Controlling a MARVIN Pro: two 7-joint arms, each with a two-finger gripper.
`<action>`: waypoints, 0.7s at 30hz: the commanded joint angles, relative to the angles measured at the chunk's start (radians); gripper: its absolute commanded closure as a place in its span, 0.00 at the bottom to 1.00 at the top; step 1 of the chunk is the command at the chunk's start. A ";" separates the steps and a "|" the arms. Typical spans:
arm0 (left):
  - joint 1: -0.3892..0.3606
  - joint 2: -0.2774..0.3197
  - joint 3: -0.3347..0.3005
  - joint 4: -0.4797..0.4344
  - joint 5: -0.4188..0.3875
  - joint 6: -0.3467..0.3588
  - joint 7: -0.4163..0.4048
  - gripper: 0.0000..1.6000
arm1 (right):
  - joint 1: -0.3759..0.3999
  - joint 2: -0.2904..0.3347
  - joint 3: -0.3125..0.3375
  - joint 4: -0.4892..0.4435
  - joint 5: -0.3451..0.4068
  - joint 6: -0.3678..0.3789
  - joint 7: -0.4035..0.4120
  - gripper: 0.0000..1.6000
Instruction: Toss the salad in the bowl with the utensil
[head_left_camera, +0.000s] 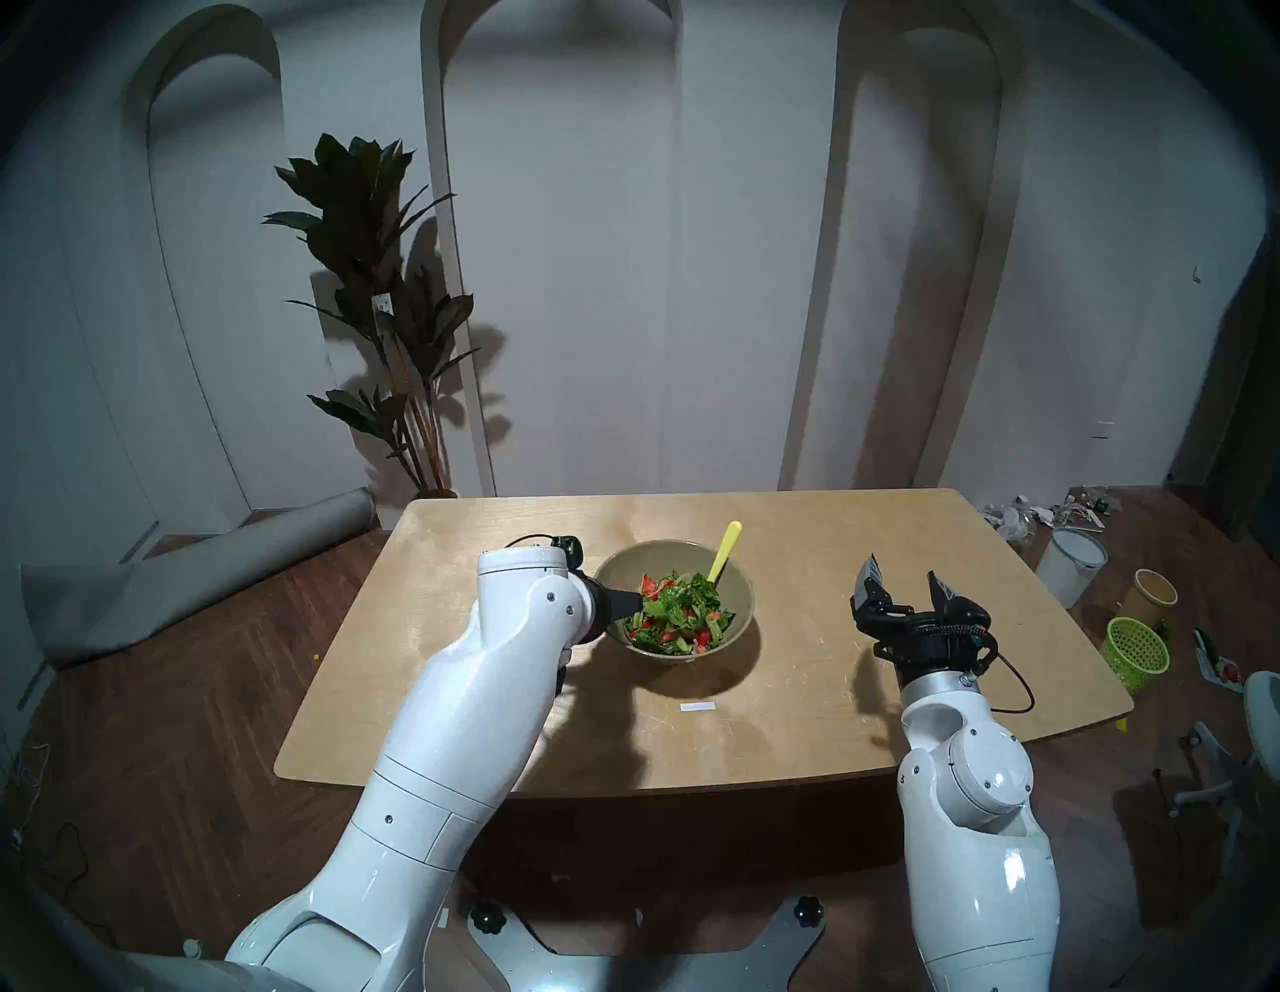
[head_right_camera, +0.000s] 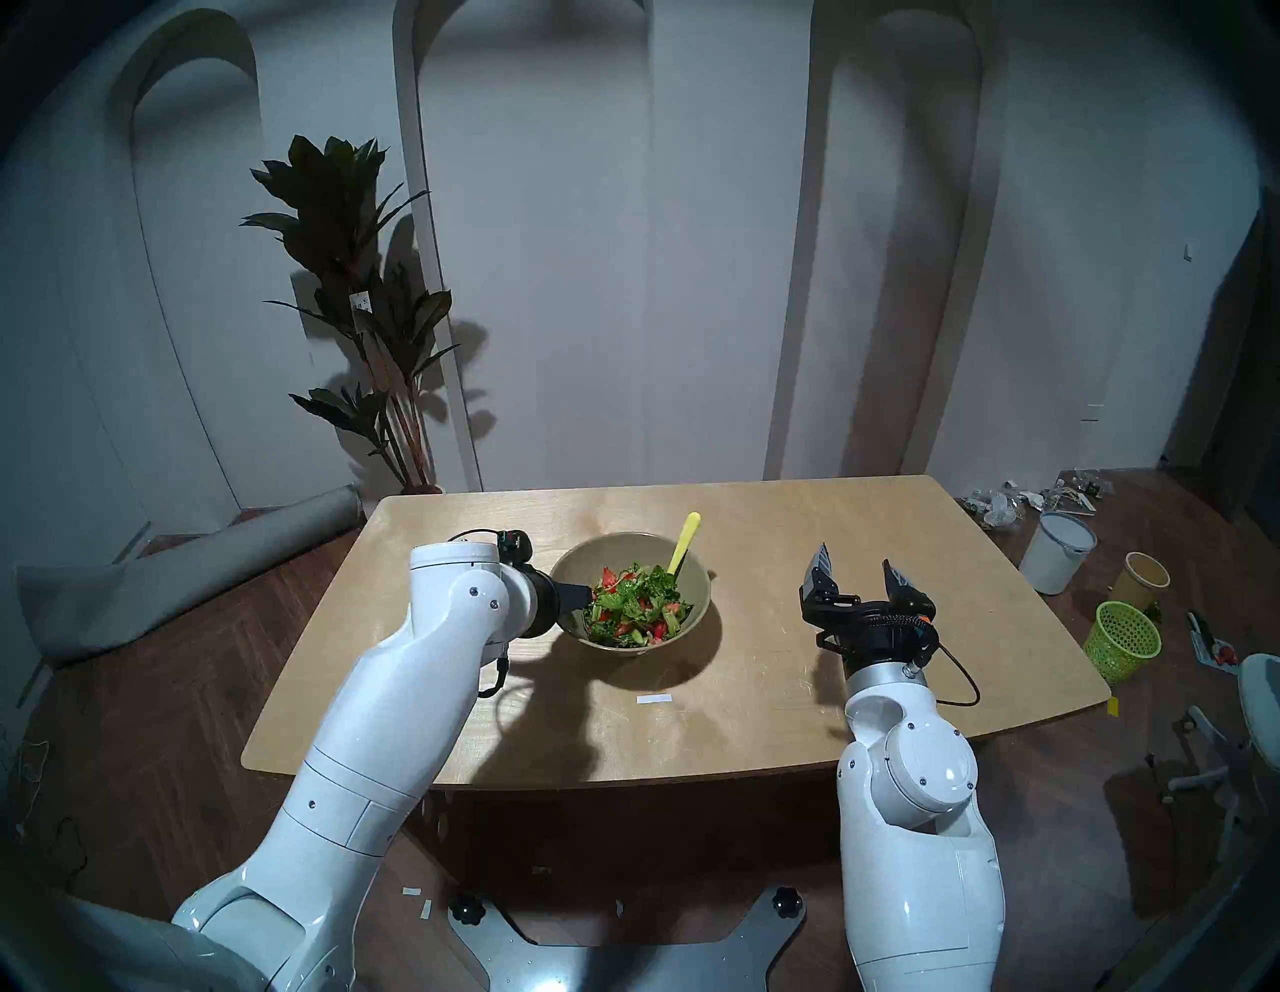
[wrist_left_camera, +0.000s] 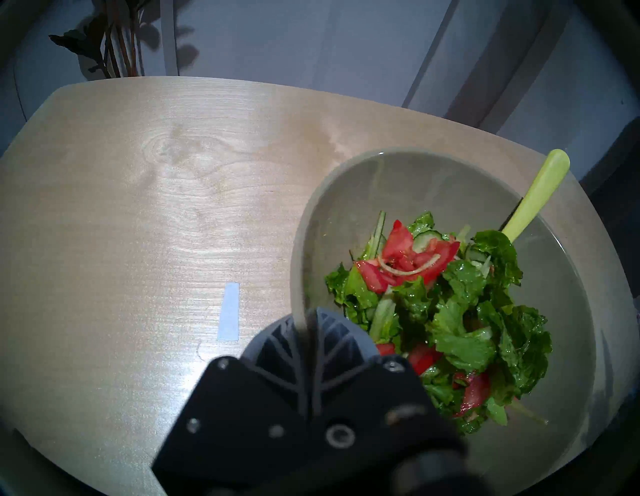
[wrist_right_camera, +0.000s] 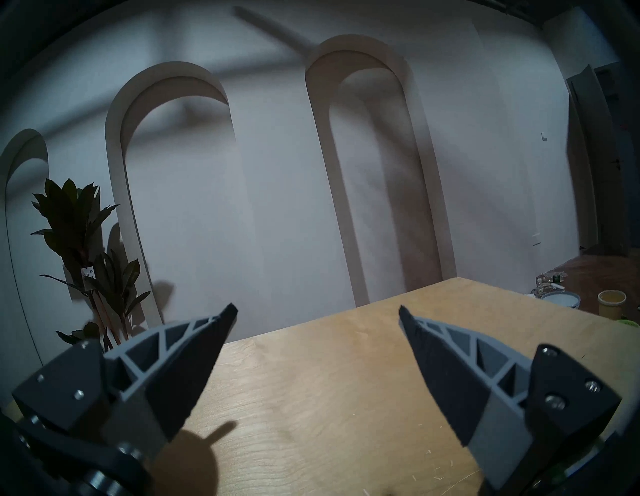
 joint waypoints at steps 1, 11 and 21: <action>-0.015 0.011 0.001 -0.006 -0.012 -0.001 0.011 1.00 | 0.118 0.038 -0.024 -0.014 0.089 0.069 0.030 0.00; -0.020 0.022 0.011 -0.006 -0.038 -0.001 0.028 1.00 | 0.212 0.118 -0.028 -0.022 0.248 0.250 0.155 0.00; -0.025 0.032 0.020 -0.006 -0.064 -0.001 0.044 1.00 | 0.323 0.230 0.011 0.072 0.367 0.438 0.278 0.00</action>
